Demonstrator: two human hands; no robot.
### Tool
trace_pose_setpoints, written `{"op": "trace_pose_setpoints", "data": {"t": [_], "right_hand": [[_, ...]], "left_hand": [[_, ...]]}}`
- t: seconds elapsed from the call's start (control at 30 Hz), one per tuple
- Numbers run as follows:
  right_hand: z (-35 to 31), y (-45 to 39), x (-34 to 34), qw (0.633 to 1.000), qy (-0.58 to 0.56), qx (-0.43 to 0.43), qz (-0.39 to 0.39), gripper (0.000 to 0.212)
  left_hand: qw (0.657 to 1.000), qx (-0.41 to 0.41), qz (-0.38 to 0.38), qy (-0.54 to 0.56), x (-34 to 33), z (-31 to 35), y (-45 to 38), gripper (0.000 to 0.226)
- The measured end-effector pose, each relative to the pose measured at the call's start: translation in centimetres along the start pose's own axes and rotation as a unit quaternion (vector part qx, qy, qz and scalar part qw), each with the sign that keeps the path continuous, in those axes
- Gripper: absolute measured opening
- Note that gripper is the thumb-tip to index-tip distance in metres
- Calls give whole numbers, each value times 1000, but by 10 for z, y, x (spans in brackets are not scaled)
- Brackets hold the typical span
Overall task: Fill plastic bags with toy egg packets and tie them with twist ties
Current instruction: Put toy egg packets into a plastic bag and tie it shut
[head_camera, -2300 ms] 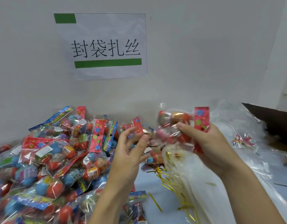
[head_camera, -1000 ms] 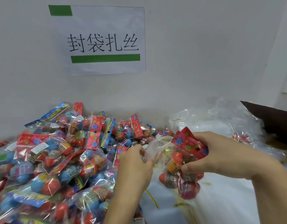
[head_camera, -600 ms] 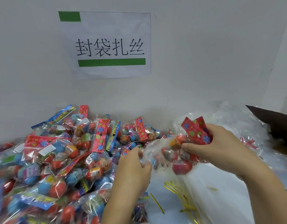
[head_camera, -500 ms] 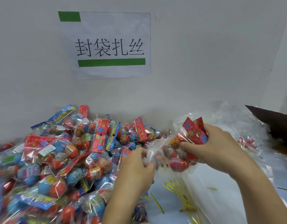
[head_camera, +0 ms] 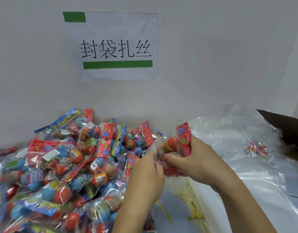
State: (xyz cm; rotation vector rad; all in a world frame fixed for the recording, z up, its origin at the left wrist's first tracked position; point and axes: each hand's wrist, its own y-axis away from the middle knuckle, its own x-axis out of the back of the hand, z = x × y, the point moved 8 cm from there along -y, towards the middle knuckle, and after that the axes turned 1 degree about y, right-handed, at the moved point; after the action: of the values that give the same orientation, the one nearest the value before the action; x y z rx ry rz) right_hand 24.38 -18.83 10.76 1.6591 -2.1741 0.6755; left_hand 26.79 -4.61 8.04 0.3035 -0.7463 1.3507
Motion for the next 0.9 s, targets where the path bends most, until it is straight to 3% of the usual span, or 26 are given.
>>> {"op": "trace_pose_setpoints", "data": {"t": [0.2,0.37,0.53,0.63,0.77,0.83,0.9], "right_hand": [[-1,-2,13,990,-10,19,140,26],[-4,-2,1,997,4,56,55,24],[11,-6,14,987,0,40,153,21],[27,-10,24,976,-95,-6,194,22],[27,-14,18,940,-309,3,142,14],[22,-14,16,921,-371,17,118,14],[18,-15,12,907,-412,22,82,20]], "left_hand": [[996,-87,34,-1,5,16,3,13],[983,-154,89,54,14,28,4,13],[967,-235,1,95,5,46,11,16],[959,-247,-40,135,2,50,15,15],[960,-227,-55,156,5,45,13,13],[960,-214,-30,180,10,43,10,19],[959,-177,58,213,22,35,6,20]]}}
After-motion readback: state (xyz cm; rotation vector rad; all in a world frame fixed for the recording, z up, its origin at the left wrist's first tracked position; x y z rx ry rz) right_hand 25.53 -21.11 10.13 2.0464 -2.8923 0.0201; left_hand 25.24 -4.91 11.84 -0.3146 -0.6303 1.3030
